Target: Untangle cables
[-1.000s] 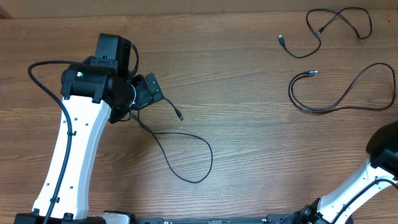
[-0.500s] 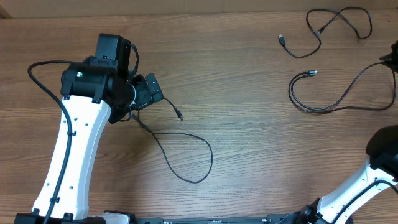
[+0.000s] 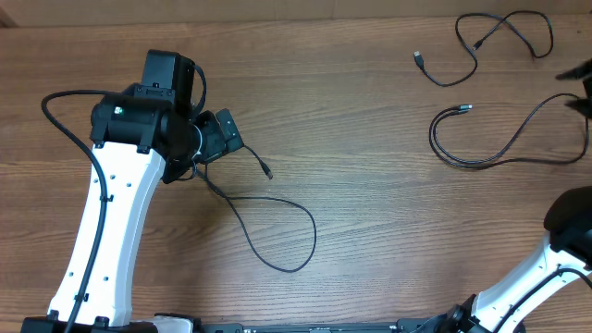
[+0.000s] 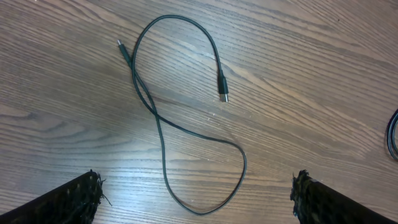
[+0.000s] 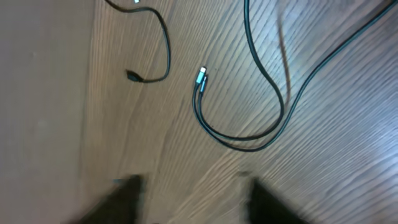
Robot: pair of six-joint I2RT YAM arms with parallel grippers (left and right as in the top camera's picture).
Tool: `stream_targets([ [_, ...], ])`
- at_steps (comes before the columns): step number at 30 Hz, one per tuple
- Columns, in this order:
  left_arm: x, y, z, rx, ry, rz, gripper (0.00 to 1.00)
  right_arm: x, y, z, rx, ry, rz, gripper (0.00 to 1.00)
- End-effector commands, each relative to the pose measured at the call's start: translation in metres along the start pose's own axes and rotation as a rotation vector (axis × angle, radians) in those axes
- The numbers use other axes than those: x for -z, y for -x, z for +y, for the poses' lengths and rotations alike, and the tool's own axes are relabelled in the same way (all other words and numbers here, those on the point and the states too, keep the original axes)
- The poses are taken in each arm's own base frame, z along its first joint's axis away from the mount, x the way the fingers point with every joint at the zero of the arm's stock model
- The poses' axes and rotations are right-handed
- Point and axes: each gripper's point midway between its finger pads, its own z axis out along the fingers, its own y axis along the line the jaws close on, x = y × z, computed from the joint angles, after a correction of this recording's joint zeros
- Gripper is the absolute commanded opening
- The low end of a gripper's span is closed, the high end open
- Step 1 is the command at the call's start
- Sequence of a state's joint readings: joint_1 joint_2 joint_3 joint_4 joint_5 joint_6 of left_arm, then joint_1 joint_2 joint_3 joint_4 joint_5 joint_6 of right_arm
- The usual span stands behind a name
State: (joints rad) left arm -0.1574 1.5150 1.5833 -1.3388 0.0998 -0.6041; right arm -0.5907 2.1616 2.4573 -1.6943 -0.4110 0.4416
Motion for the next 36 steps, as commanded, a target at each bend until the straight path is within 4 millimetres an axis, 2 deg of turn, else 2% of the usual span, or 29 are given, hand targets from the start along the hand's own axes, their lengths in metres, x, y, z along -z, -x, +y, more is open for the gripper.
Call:
stream_targets([
  [1, 0.001, 0.001, -0.002, 0.006, 0.001, -0.007, 1.00, 0.018, 0.002, 0.004, 0.088, -0.023, -0.076, 0.89],
  [3, 0.001, 0.001, -0.002, 0.006, 0.001, -0.007, 1.00, 0.018, 0.006, 0.003, 0.093, -0.033, -0.097, 1.00],
  [9, 0.001, 0.001, -0.002, 0.006, 0.001, -0.007, 0.99, 0.018, 0.011, 0.005, 0.101, -0.028, -0.116, 1.00],
  [19, 0.001, 0.001, -0.002, 0.006, 0.001, -0.007, 1.00, 0.011, 0.017, -0.012, 0.096, -0.135, -0.140, 1.00],
  [21, 0.001, 0.001, -0.002, 0.006, 0.001, -0.007, 1.00, 0.011, 0.022, -0.020, 0.081, -0.181, -0.164, 1.00],
  [27, 0.001, 0.001, -0.002, 0.006, 0.001, -0.007, 1.00, 0.025, 0.039, -0.063, -0.067, -0.424, -0.294, 1.00],
  [32, 0.001, 0.001, -0.002, 0.006, 0.001, -0.007, 0.99, 0.018, 0.041, -0.073, -0.072, -0.468, -0.285, 1.00],
  [36, 0.001, 0.001, -0.002, 0.006, 0.001, -0.007, 1.00, 0.001, 0.045, -0.080, -0.076, -0.480, -0.267, 1.00],
])
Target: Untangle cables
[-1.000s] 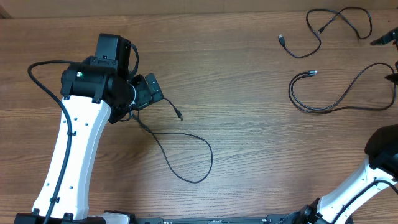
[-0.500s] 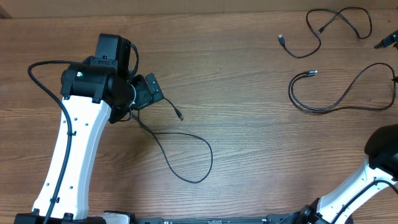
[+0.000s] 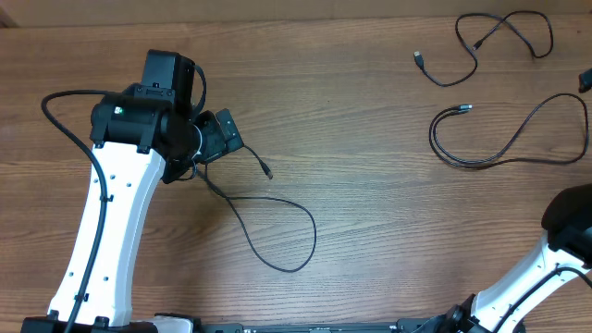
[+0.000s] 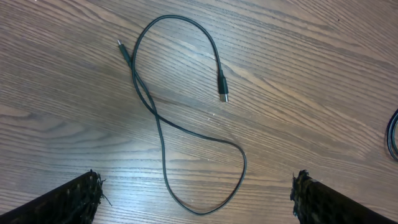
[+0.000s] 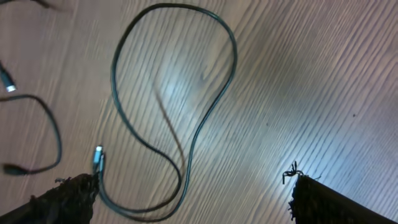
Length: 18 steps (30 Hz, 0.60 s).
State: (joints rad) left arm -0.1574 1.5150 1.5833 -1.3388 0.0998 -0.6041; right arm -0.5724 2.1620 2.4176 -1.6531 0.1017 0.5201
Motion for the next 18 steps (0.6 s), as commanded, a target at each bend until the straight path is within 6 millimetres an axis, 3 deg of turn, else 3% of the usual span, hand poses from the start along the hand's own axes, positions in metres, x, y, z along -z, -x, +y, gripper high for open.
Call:
stream_targets([
  [1, 0.001, 0.001, -0.002, 0.006, 0.001, -0.007, 0.99, -0.017, -0.001, -0.006, -0.010, -0.051, 0.005, 1.00],
  [4, 0.001, 0.001, -0.002, 0.006, 0.001, -0.007, 1.00, -0.035, -0.004, -0.007, -0.009, -0.062, 0.024, 0.99],
  [7, 0.001, 0.001, -0.002, 0.006, 0.001, -0.007, 1.00, -0.051, -0.008, 0.004, -0.008, -0.014, 0.050, 0.73],
  [10, 0.001, 0.001, -0.002, 0.006, 0.001, -0.007, 0.99, -0.061, -0.017, 0.028, 0.030, 0.120, 0.111, 0.47],
  [12, 0.001, 0.001, -0.002, 0.006, 0.001, -0.007, 0.99, -0.064, -0.024, 0.048, 0.080, 0.222, 0.143, 0.35],
  [15, 0.001, 0.001, -0.002, 0.006, 0.001, -0.007, 0.99, -0.069, -0.024, 0.058, 0.100, 0.255, 0.131, 0.33],
  [17, 0.001, 0.001, -0.002, 0.006, 0.001, -0.007, 1.00, -0.073, -0.023, 0.060, 0.106, 0.249, 0.117, 0.43],
  [18, 0.001, 0.001, -0.002, 0.006, 0.001, -0.007, 1.00, -0.076, -0.022, 0.061, 0.108, 0.244, 0.111, 0.44],
])
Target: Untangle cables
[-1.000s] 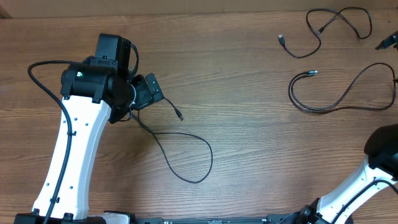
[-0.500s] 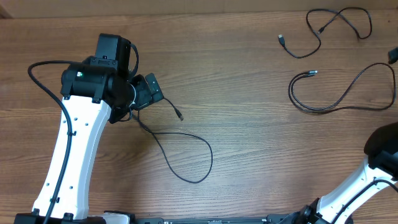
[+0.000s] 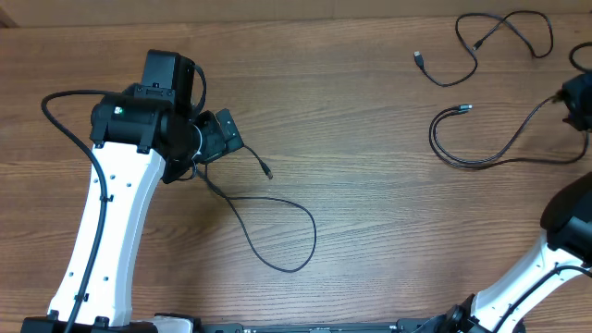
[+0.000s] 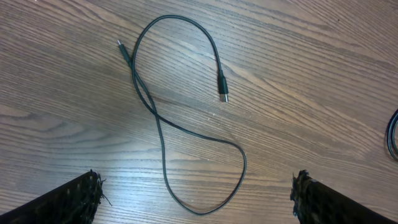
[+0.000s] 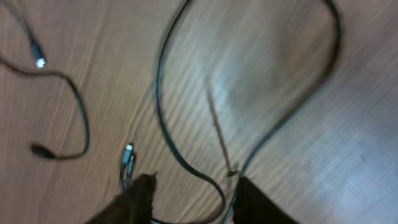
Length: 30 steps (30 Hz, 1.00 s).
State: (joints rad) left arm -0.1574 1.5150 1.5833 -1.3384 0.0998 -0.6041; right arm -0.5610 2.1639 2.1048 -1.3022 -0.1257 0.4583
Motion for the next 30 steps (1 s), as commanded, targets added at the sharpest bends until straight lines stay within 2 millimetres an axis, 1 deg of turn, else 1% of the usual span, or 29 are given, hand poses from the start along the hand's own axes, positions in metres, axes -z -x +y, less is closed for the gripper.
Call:
stream_targets([
  [1, 0.001, 0.001, -0.002, 0.006, 0.001, -0.006, 1.00, -0.009, -0.007, 0.009, 0.038, 0.030, 0.017, 0.43],
  [8, 0.001, 0.001, -0.002, 0.006, 0.001, -0.007, 1.00, -0.027, -0.007, 0.007, 0.041, 0.028, 0.012, 0.23],
  [19, 0.001, 0.001, -0.002, 0.006, 0.001, -0.006, 1.00, -0.042, -0.004, 0.005, 0.043, 0.032, -0.008, 0.22],
  [22, 0.001, 0.001, -0.002, 0.006, 0.001, -0.006, 1.00, -0.046, -0.003, 0.002, 0.042, 0.018, -0.008, 0.19],
  [24, 0.001, 0.001, -0.002, 0.006, 0.001, -0.006, 0.99, -0.048, -0.004, 0.002, 0.042, 0.018, -0.005, 0.11],
  [26, 0.001, 0.001, -0.002, 0.006, 0.001, -0.006, 1.00, -0.049, -0.003, 0.002, 0.041, 0.017, -0.005, 0.06],
  [30, 0.001, 0.001, -0.002, 0.006, 0.001, -0.006, 0.99, -0.056, -0.005, 0.003, 0.045, 0.016, 0.005, 0.04],
])
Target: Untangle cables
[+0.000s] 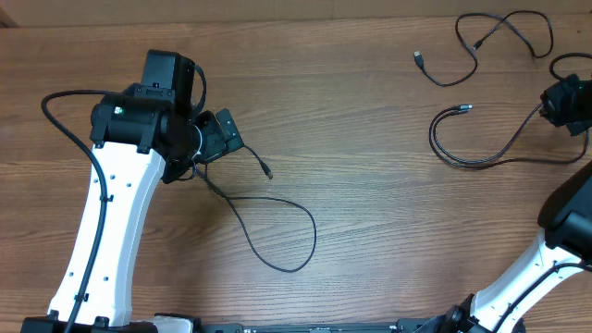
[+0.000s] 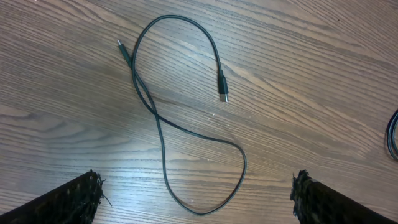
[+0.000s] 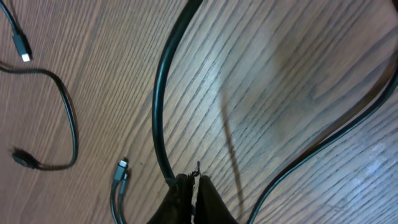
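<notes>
Three black cables lie apart on the wood table (image 1: 370,185). A crossed, figure-eight cable (image 2: 158,118) lies under my left gripper (image 2: 196,200), which hovers open above it; the same cable (image 1: 277,227) shows overhead. At the right, my right gripper (image 3: 190,190) is shut on the doubled cable (image 3: 159,93) with silver plugs (image 3: 121,168), down at the table. Overhead, that cable (image 1: 481,155) runs left from the right gripper (image 1: 562,102).
A third thin cable (image 1: 490,37) lies at the back right corner, with its plug (image 3: 22,46) and a curl (image 3: 69,134) visible from the right wrist. The left arm's white link (image 1: 106,231) covers the table's left side. The table's right edge is close to the right gripper.
My right gripper was open over the doubled cable; it is now lower, slightly further left, and shut on a strand of it. The left gripper and its cable are unchanged.
My right gripper was open, high over the right-hand cables at the table's far edge. Later it hung open above the doubled cable's loop, then closer with narrower jaws, and now it grips that cable. The left gripper stayed open over the figure-eight cable throughout.
</notes>
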Robot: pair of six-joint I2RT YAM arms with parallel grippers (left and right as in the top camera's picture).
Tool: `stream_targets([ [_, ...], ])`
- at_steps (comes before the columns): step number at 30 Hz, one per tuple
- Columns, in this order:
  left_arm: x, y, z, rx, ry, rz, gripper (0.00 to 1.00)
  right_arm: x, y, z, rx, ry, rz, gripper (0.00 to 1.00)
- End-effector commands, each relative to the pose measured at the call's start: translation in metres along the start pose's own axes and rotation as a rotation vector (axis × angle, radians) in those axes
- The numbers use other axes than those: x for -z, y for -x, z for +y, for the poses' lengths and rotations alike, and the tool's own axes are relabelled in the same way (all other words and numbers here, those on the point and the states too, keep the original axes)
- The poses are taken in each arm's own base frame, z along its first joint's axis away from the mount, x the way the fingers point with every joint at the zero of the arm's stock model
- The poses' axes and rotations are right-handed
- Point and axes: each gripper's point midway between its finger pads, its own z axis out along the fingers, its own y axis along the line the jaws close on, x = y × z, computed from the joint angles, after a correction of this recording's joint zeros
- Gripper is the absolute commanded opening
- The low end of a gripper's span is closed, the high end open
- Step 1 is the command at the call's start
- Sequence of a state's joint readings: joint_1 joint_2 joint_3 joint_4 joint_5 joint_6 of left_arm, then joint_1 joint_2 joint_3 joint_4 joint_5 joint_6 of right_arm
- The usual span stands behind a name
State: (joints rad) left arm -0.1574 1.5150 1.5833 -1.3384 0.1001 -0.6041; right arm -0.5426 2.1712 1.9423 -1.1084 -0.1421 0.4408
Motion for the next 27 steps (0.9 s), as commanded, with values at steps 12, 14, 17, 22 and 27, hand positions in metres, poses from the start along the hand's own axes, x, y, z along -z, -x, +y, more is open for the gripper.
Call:
stream_targets([
  [12, 0.001, 0.001, -0.002, 0.006, 0.001, -0.007, 1.00, -0.040, -0.010, 0.028, 0.073, 0.018, 0.010, 0.04],
  [14, 0.001, 0.001, -0.002, 0.006, 0.001, -0.007, 1.00, -0.040, -0.010, 0.030, 0.076, 0.020, 0.009, 0.04],
  [17, 0.001, 0.001, -0.002, 0.006, 0.001, -0.007, 0.99, -0.041, -0.010, 0.032, 0.079, 0.022, 0.006, 0.04],
  [22, 0.001, 0.001, -0.002, 0.006, 0.001, -0.007, 0.99, -0.043, -0.011, 0.037, 0.088, 0.030, 0.001, 0.04],
  [27, 0.001, 0.001, -0.002, 0.006, 0.001, -0.007, 1.00, -0.044, -0.009, 0.053, 0.117, 0.059, -0.032, 0.04],
])
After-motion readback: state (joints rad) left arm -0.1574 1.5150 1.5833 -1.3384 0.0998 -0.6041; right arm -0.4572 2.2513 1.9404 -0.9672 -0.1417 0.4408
